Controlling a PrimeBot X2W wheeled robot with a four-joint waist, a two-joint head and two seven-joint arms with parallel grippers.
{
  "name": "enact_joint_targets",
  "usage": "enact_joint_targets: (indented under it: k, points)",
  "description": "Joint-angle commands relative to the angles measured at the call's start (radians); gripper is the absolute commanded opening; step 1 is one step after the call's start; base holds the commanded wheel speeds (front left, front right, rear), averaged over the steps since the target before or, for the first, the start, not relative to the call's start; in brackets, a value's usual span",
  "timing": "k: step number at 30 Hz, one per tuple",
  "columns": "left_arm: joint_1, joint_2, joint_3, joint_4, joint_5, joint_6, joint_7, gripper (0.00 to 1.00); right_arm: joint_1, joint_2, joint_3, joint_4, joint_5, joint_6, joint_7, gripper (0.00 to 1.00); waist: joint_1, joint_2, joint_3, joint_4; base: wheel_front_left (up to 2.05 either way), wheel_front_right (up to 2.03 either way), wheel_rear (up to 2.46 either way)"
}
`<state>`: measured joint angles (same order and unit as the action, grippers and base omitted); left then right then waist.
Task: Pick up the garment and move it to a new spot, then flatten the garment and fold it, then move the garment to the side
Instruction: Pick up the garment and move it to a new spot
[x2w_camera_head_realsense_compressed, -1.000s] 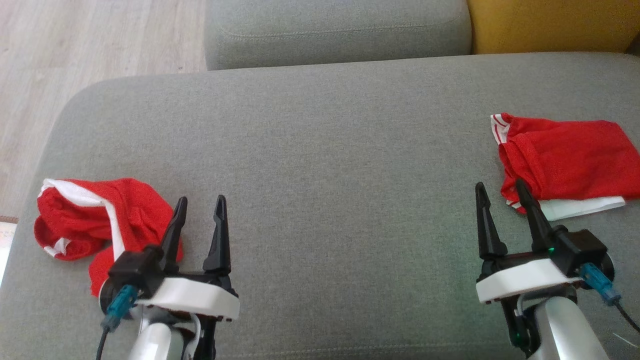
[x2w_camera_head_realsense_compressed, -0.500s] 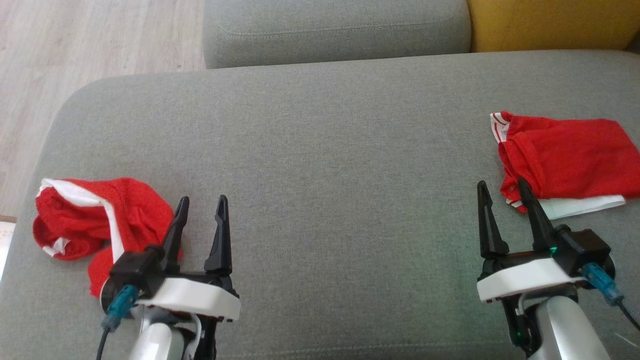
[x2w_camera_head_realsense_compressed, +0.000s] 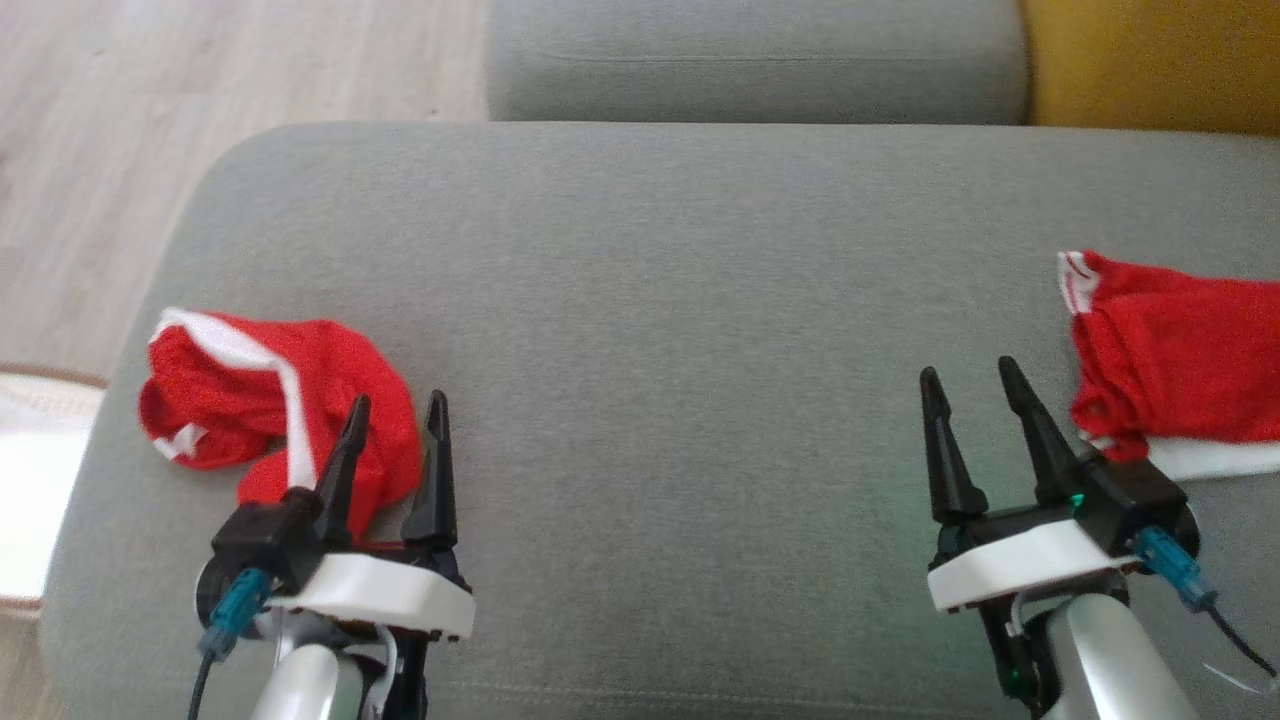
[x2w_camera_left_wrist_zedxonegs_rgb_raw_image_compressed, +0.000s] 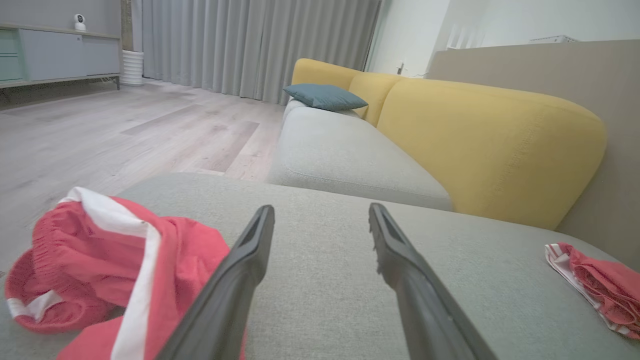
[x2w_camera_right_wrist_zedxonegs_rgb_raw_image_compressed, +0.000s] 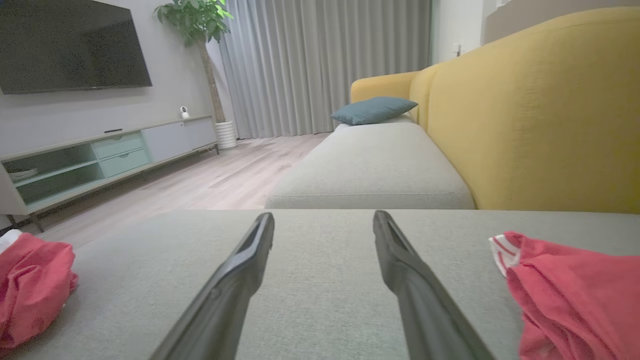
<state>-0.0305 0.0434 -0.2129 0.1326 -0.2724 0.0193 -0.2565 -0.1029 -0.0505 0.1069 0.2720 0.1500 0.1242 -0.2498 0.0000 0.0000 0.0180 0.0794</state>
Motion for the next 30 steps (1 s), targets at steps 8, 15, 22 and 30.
enact_joint_targets:
  k: [8,15,22,30]
  points:
    - [-0.052,0.007,0.055,-0.027,0.017,0.007,-0.005,1.00,-0.011,0.000,0.049,-0.024,0.018,0.007,-0.012,1.00,0.0000,0.0000,-0.011,0.152,0.00,0.00,0.00]
    - [-0.048,0.007,0.081,-0.022,0.023,0.009,-0.005,1.00,0.006,0.000,0.061,-0.017,0.026,0.007,-0.012,1.00,0.0000,0.0000,-0.025,0.264,0.00,0.00,0.00]
    - [-0.037,0.007,0.115,-0.024,0.043,0.008,-0.005,1.00,0.013,0.000,0.073,-0.013,0.034,0.007,-0.012,1.00,0.0000,0.0000,-0.032,0.332,0.00,0.00,0.00]
    - [-0.026,0.007,0.144,-0.025,0.048,0.001,-0.005,1.00,0.019,0.000,0.082,-0.013,0.040,0.007,-0.012,1.00,0.0000,0.0000,-0.034,0.352,0.00,0.00,0.00]
